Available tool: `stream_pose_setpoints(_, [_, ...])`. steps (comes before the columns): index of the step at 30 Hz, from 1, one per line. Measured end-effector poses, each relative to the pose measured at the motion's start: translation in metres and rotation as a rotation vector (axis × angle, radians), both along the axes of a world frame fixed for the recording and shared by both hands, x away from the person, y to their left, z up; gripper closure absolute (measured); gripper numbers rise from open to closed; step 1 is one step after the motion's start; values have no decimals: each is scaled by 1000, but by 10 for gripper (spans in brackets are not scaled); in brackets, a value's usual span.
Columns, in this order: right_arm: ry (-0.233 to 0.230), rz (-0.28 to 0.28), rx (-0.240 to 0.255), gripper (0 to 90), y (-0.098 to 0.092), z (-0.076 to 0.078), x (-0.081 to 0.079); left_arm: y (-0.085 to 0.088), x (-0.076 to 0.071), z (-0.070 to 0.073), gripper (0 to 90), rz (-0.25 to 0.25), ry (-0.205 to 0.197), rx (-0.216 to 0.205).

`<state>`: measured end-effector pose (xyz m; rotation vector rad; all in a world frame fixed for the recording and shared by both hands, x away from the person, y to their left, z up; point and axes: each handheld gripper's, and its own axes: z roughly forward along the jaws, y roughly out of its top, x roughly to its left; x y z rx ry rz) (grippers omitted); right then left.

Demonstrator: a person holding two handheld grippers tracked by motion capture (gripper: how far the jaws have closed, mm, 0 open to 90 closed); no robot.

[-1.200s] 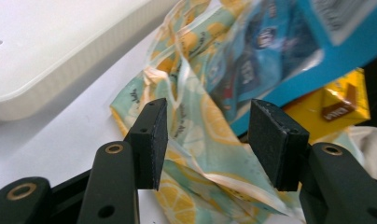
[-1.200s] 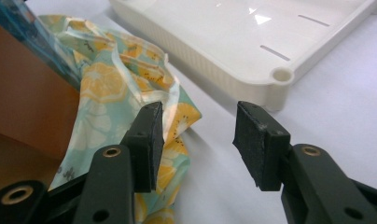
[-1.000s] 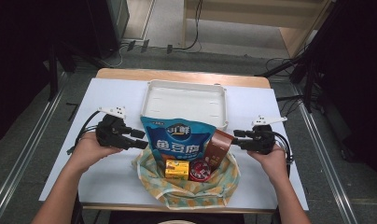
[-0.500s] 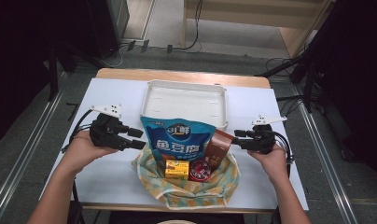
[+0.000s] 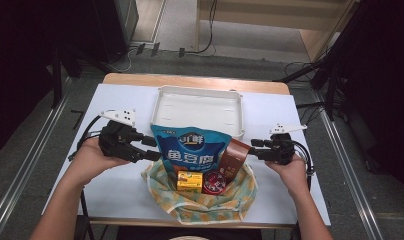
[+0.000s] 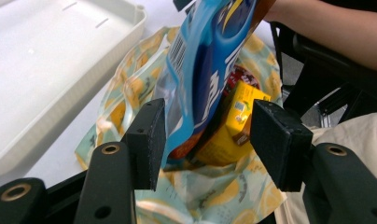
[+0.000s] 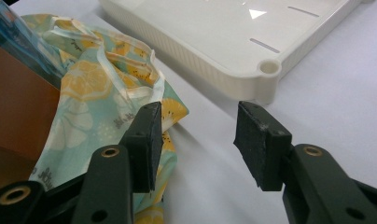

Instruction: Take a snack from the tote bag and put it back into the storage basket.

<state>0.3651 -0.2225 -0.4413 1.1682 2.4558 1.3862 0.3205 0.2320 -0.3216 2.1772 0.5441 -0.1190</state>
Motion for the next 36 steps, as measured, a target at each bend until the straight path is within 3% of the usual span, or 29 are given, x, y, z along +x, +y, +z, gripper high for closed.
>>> stream_pose_setpoints(18, [-5,-4,3,509,0,1,0,-25,17,14,457,-46,-5,-1])
stream_pose_setpoints(25, [-9,-9,11,510,0,1,0,-37,21,17,469,-90,-2,30])
stream_pose_setpoints(33, [-11,-11,6,510,0,1,0,-45,22,8,656,-105,-40,65])
stream_pose_setpoints(36, [-8,-11,4,511,0,1,0,-43,24,6,746,-102,-39,54])
